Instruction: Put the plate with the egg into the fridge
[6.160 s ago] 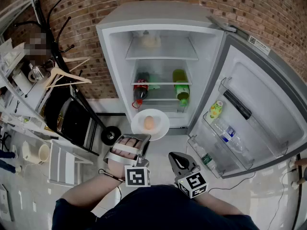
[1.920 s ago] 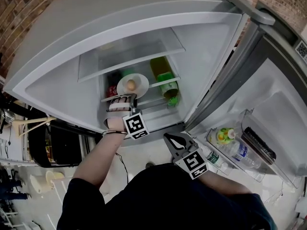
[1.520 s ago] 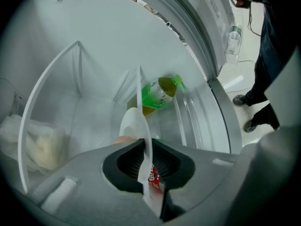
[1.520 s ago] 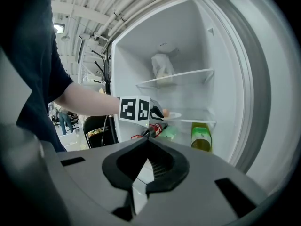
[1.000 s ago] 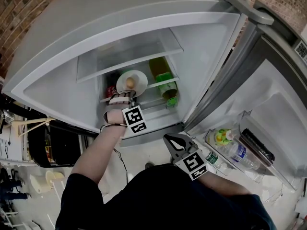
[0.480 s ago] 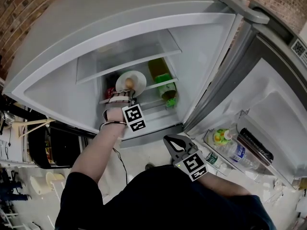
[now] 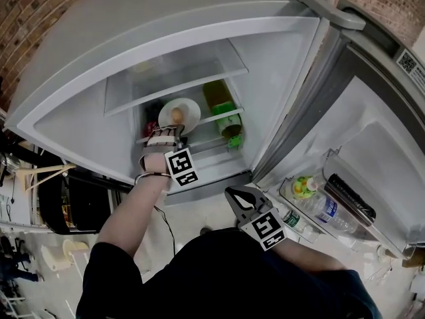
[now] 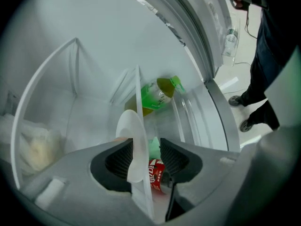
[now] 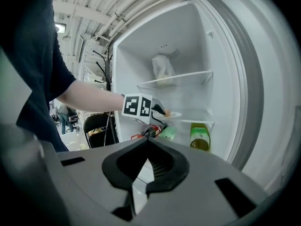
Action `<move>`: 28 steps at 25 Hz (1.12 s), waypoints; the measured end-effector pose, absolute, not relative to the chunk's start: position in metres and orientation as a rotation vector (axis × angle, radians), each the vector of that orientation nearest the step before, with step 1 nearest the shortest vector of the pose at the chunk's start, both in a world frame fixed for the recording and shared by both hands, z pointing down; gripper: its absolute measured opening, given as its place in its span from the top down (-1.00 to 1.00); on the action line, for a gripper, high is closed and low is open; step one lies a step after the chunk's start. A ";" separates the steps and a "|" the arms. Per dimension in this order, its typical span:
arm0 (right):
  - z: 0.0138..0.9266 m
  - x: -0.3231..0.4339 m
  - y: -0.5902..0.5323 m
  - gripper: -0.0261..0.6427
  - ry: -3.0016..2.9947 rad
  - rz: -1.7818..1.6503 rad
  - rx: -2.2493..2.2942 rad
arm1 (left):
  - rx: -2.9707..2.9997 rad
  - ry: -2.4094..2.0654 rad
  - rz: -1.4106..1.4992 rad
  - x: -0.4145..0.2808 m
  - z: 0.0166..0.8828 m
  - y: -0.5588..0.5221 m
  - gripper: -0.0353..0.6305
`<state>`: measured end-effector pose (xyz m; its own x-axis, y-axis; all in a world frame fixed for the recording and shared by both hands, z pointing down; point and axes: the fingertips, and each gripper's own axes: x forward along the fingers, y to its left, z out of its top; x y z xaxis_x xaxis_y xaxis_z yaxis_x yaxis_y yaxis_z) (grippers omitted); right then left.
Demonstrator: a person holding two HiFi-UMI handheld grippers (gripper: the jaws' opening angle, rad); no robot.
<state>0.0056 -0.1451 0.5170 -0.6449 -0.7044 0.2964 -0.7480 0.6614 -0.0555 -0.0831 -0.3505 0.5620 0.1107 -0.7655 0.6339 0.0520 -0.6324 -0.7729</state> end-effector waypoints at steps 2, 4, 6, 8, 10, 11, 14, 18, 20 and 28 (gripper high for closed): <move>0.516 0.005 -0.145 0.89 -2.634 0.251 1.169 | -1.750 0.719 -1.562 -0.083 0.551 -0.340 0.39; 0.515 0.003 -0.144 0.89 -2.639 0.248 1.162 | -1.762 0.744 -1.535 -0.084 0.542 -0.328 0.39; 0.513 0.002 -0.143 0.89 -2.645 0.244 1.156 | -1.770 0.774 -1.507 -0.085 0.532 -0.317 0.39; 0.512 0.000 -0.143 0.89 -2.651 0.241 1.151 | -1.781 0.804 -1.469 -0.083 0.521 -0.306 0.39; 0.511 -0.002 -0.143 0.89 -2.658 0.234 1.144 | -1.804 0.826 -1.426 -0.080 0.512 -0.293 0.39; 0.510 -0.003 -0.143 0.89 -2.660 0.230 1.140 | -1.818 0.838 -1.405 -0.080 0.508 -0.286 0.39; 0.509 -0.008 -0.143 0.89 -2.666 0.222 1.124 | -1.871 0.891 -1.342 -0.080 0.498 -0.266 0.45; 0.507 -0.014 -0.142 0.89 -2.674 0.213 1.098 | -1.963 0.978 -1.277 -0.084 0.493 -0.240 0.58; 0.507 -0.017 -0.142 0.89 -2.676 0.210 1.090 | -2.014 1.010 -1.257 -0.087 0.494 -0.228 0.64; 0.505 -0.023 -0.145 0.89 -2.685 0.198 1.068 | -2.162 1.073 -1.205 -0.088 0.504 -0.194 0.77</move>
